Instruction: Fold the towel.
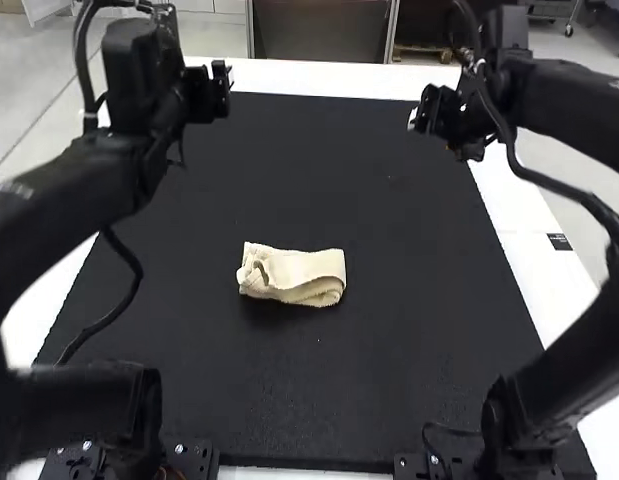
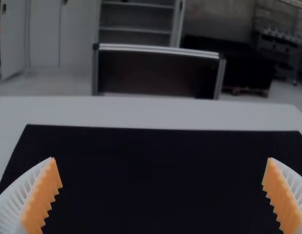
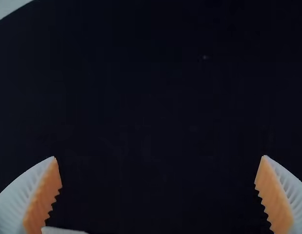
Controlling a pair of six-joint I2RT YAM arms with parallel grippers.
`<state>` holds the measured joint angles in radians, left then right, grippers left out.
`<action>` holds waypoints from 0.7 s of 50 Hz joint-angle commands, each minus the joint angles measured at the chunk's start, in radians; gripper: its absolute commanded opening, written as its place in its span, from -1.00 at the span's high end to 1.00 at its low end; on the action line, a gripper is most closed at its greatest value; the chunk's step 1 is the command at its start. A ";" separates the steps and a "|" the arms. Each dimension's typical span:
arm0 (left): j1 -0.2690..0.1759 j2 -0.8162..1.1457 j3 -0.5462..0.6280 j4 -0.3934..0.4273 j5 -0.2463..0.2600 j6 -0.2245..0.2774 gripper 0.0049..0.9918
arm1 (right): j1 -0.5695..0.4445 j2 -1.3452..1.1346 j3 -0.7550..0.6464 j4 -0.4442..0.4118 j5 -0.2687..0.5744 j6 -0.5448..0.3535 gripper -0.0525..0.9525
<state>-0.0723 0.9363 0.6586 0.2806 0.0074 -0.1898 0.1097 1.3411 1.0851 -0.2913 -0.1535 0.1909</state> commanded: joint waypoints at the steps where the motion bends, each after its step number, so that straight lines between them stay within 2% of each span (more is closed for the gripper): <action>1: -0.007 -0.096 -0.020 0.008 -0.043 0.036 -0.95 | -0.013 -0.085 -0.037 0.027 0.031 0.004 -0.91; 7: -0.004 -0.209 -0.057 0.012 -0.050 0.043 -0.95 | -0.015 -0.172 -0.079 0.050 0.051 -0.001 -0.91; 18: -0.001 -0.426 -0.143 -0.011 -0.069 0.069 -0.95 | -0.018 -0.349 -0.232 0.231 0.088 0.001 -0.90; 27: -0.001 -0.594 -0.214 -0.057 -0.061 0.078 -0.95 | -0.044 -0.505 -0.332 0.244 0.095 -0.001 -0.90; 35: 0.000 -0.728 -0.266 -0.081 -0.058 0.092 -0.95 | -0.050 -0.629 -0.427 0.291 0.101 -0.002 -0.90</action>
<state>-0.0723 0.2687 0.4015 0.1974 -0.0456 -0.1177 0.0734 0.7860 0.6926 -0.0322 -0.0692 0.1905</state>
